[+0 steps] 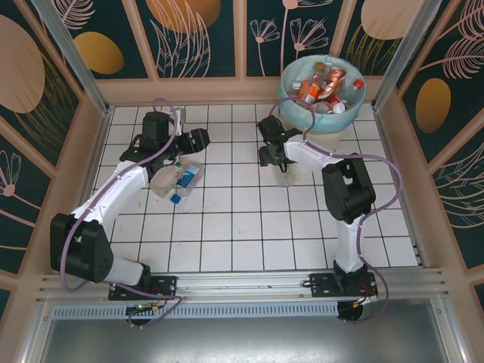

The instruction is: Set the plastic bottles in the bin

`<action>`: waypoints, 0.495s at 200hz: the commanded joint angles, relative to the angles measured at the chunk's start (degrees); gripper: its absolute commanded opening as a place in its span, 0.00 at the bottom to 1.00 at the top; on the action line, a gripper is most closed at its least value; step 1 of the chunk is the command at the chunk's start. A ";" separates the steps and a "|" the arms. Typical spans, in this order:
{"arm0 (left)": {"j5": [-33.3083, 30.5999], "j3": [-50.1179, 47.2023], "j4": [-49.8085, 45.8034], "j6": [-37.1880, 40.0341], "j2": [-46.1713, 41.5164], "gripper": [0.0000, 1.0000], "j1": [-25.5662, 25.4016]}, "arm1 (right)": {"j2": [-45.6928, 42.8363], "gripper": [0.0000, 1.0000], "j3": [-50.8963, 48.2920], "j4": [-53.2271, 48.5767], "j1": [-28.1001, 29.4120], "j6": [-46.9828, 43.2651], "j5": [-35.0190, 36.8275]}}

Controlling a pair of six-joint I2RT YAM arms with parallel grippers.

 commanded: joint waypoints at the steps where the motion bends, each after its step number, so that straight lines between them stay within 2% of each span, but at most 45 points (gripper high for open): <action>1: 1.28 0.26 0.96 -0.03 0.32 0.74 -0.09 | 0.22 0.71 -3.59 -2.04 -0.07 2.30 -1.16; 64: 2.00 0.40 0.99 -0.20 1.33 0.74 -0.09 | 0.81 0.71 -7.19 -0.51 0.10 3.09 -3.29; 99: 2.30 0.07 0.90 -0.30 1.63 0.74 -0.08 | 1.20 0.74 -7.64 -1.36 0.58 3.42 -2.90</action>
